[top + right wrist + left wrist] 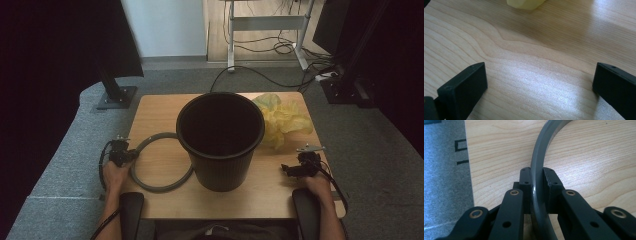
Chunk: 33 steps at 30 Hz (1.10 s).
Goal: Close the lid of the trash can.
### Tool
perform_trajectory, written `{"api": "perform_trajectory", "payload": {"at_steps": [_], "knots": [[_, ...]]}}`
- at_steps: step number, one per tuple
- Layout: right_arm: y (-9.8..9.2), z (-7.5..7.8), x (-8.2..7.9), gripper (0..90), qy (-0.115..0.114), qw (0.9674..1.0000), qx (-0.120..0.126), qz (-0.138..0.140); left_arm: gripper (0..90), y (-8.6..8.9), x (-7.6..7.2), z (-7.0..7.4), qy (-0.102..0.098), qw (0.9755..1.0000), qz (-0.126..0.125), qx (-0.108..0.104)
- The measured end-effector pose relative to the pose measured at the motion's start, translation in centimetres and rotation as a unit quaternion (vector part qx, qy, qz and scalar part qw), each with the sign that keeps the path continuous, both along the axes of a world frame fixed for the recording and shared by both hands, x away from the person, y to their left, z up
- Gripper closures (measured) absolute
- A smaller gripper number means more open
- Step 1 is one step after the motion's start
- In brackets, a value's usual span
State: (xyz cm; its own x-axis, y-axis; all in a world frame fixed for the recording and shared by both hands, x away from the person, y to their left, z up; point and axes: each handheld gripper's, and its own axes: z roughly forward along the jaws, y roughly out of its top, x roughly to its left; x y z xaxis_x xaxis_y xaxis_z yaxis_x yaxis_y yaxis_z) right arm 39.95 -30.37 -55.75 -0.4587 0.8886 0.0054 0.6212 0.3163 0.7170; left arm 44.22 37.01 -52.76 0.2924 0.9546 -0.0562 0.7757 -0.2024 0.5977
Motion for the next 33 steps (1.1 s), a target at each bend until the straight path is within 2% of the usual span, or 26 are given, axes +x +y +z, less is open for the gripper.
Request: {"api": "perform_trajectory", "payload": {"at_steps": [8,13,20,27,33], "knots": [[0.0,0.0,0.0,0.0,0.000,1.0000,0.000,0.000,79.0,0.7,0.0,0.4,0.017,0.9993,0.002,-0.034],[0.0,0.0,0.0,0.0,0.000,1.0000,0.000,0.000,79.2,1.0,0.0,1.4,0.022,0.9987,-0.003,-0.046],[0.0,0.0,0.0,0.0,0.000,1.0000,0.000,0.000,79.1,1.5,-0.1,2.9,0.027,0.9981,-0.005,-0.055],[0.0,0.0,0.0,0.0,0.000,1.0000,0.000,0.000,79.1,2.2,-0.3,4.2,0.030,0.9982,-0.001,-0.052],[0.0,0.0,0.0,0.0,0.000,1.0000,0.000,0.000,79.1,2.8,-0.4,5.5,0.031,0.9971,-0.002,-0.069]]}}
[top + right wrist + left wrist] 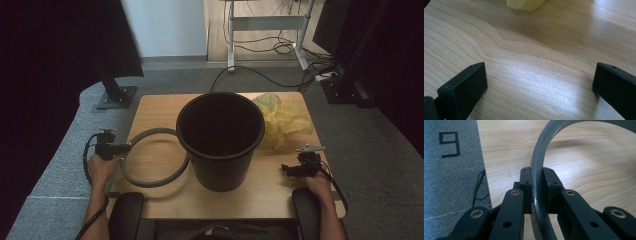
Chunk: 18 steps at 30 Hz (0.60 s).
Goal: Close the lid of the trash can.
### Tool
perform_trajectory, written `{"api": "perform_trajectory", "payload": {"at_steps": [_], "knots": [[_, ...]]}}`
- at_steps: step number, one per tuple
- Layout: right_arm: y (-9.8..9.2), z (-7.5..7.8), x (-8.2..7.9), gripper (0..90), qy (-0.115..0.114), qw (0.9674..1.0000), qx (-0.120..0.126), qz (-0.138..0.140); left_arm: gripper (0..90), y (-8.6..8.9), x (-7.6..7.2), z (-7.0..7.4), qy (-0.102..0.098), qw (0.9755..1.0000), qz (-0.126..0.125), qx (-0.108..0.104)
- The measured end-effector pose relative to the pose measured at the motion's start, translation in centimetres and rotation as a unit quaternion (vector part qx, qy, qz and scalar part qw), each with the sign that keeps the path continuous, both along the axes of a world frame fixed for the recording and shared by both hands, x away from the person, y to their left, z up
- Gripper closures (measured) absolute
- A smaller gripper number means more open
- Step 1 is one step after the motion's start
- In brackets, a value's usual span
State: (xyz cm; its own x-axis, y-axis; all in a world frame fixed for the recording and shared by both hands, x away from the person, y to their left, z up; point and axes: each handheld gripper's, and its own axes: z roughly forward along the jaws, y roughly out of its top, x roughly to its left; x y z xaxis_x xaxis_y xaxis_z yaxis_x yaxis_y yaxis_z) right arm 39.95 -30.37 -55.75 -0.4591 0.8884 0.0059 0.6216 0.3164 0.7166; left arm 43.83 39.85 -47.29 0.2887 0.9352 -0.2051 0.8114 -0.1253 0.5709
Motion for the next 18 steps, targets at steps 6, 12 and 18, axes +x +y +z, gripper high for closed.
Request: {"api": "perform_trajectory", "payload": {"at_steps": [6,12,18], "knots": [[0.0,0.0,0.0,0.0,0.000,1.0000,0.000,-0.001,79.1,0.4,-0.1,1.5,0.000,1.0000,0.002,-0.005],[0.0,0.0,0.0,0.0,0.000,1.0000,-0.001,0.000,79.1,0.8,-0.2,2.9,0.000,0.9999,0.003,-0.011],[0.0,0.0,0.0,0.0,0.000,1.0000,-0.001,0.000,79.1,1.0,-0.4,4.6,0.001,0.9999,0.003,-0.010]]}}
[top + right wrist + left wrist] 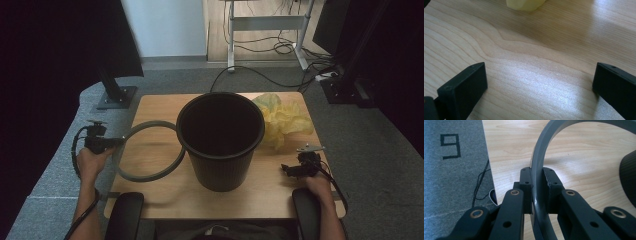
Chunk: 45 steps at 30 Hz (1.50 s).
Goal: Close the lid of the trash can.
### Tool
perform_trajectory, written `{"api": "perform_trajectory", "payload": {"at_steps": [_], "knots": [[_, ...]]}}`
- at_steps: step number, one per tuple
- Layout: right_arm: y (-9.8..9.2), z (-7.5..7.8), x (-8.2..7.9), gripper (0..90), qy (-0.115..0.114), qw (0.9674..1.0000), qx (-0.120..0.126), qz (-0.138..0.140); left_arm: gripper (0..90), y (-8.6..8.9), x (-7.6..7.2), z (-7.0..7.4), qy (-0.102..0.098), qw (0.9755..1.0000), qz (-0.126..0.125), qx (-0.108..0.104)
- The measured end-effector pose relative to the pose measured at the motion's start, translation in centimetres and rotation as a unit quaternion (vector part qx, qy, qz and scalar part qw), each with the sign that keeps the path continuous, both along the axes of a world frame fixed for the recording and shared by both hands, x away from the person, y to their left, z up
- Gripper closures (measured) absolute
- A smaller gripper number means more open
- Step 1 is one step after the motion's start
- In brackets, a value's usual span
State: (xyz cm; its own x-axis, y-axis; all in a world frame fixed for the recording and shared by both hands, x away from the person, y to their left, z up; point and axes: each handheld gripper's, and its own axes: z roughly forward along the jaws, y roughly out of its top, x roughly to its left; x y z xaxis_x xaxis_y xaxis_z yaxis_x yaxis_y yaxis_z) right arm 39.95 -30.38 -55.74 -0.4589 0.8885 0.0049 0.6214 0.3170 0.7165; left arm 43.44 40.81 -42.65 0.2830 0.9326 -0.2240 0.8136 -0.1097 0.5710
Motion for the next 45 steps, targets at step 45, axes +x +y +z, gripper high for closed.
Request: {"api": "perform_trajectory", "payload": {"at_steps": [45], "knots": [[0.0,0.0,0.1,0.0,0.000,1.0000,0.000,0.001,78.9,1.6,-1.3,10.8,-0.005,0.9998,-0.009,-0.018]]}}
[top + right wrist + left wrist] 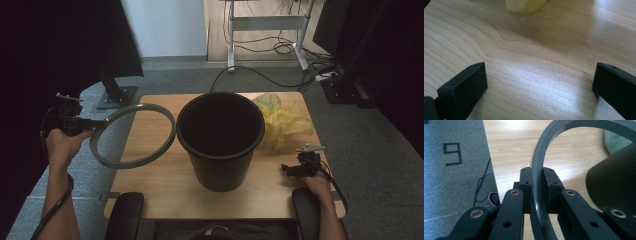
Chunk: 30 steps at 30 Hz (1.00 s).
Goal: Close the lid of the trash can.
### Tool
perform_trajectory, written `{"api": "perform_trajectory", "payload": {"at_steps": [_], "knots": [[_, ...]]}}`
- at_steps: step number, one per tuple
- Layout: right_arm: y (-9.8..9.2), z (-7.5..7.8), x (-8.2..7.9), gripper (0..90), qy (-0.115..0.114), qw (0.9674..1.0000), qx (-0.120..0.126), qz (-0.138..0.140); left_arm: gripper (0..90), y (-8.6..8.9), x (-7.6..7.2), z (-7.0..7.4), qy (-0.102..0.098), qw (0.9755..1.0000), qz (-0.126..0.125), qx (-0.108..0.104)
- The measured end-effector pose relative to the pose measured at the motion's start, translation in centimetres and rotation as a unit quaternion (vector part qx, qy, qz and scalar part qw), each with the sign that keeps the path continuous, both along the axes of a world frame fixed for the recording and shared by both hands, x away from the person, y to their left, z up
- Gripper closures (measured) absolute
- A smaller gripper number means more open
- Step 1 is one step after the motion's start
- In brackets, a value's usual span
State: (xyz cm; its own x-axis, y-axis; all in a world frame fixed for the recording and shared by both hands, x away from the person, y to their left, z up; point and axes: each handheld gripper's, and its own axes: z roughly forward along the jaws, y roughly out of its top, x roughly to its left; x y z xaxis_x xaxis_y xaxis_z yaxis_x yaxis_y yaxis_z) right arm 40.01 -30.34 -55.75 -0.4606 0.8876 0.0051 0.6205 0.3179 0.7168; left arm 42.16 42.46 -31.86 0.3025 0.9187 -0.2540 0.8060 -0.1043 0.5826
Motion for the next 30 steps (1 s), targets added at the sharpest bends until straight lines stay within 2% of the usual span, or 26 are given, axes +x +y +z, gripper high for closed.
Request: {"api": "perform_trajectory", "payload": {"at_steps": [13,17,25,30], "knots": [[0.1,0.0,0.1,0.0,0.000,1.0000,0.000,0.000,78.9,0.4,-0.5,3.1,-0.015,0.9999,0.001,-0.006],[0.1,0.0,0.1,0.0,0.000,1.0000,0.000,0.000,78.8,0.3,-0.7,4.1,-0.020,0.9997,-0.005,-0.014],[0.1,0.0,0.1,0.0,0.000,1.0000,0.000,0.000,78.8,-0.8,-0.5,5.3,-0.029,0.9994,-0.016,-0.012],[0.1,0.0,0.2,0.0,0.000,1.0000,0.000,0.000,78.7,-2.0,0.1,5.7,-0.036,0.9987,-0.029,-0.022]]}}
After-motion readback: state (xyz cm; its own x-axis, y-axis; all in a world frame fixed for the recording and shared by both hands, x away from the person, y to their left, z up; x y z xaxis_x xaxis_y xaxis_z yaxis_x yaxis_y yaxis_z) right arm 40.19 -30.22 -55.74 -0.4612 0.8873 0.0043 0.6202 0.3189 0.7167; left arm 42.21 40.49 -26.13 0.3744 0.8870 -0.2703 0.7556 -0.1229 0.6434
